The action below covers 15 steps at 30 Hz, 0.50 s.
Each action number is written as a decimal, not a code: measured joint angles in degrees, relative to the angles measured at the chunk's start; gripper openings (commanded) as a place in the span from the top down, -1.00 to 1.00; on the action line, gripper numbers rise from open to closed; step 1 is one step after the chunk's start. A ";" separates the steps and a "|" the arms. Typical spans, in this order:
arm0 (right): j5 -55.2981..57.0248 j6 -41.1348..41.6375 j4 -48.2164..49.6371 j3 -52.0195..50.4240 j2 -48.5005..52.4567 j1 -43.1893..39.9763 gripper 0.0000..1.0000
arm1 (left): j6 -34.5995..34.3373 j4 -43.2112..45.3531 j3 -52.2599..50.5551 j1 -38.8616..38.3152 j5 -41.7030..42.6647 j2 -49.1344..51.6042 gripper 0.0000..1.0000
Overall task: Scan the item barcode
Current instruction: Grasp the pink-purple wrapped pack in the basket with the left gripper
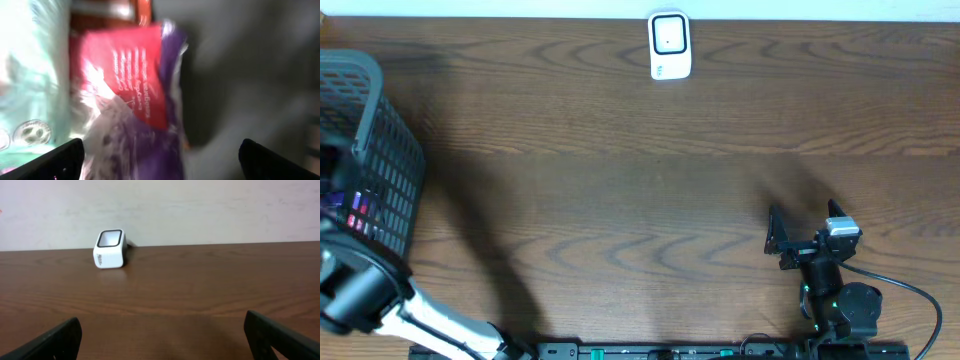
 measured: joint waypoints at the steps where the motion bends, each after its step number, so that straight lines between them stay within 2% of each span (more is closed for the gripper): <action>1: 0.00 0.00 0.00 0.00 0.00 0.00 -0.99 | -0.02 -0.35 -0.11 -0.28 -0.59 1.27 -0.96; 3: 0.00 0.00 0.00 0.00 0.00 0.00 -0.99 | -0.02 -0.90 -0.13 -0.59 -1.73 3.32 -1.00; 4: 0.00 -0.02 0.00 0.00 0.00 0.00 -0.99 | 0.04 -1.11 -0.13 -0.61 -2.29 4.09 -0.83; 7: 0.00 0.00 0.00 0.00 0.00 0.00 -0.98 | -0.17 -1.64 -0.13 -0.55 -3.85 5.14 -0.06; 9: 0.00 0.00 0.00 0.00 0.00 0.00 -0.98 | -0.11 -1.92 -0.13 -0.44 -4.70 5.42 0.35; 11: 0.00 0.00 0.00 0.00 0.00 0.00 -0.99 | 0.22 -1.88 -0.13 -0.33 -5.07 5.49 0.63; 13: 0.00 0.00 0.00 0.00 0.00 0.00 -0.99 | -0.13 -1.97 0.07 -0.31 -5.57 5.49 0.80; 15: 0.00 0.00 0.00 0.00 0.00 0.00 -0.99 | 0.11 -2.36 0.50 -0.31 -5.73 5.51 0.82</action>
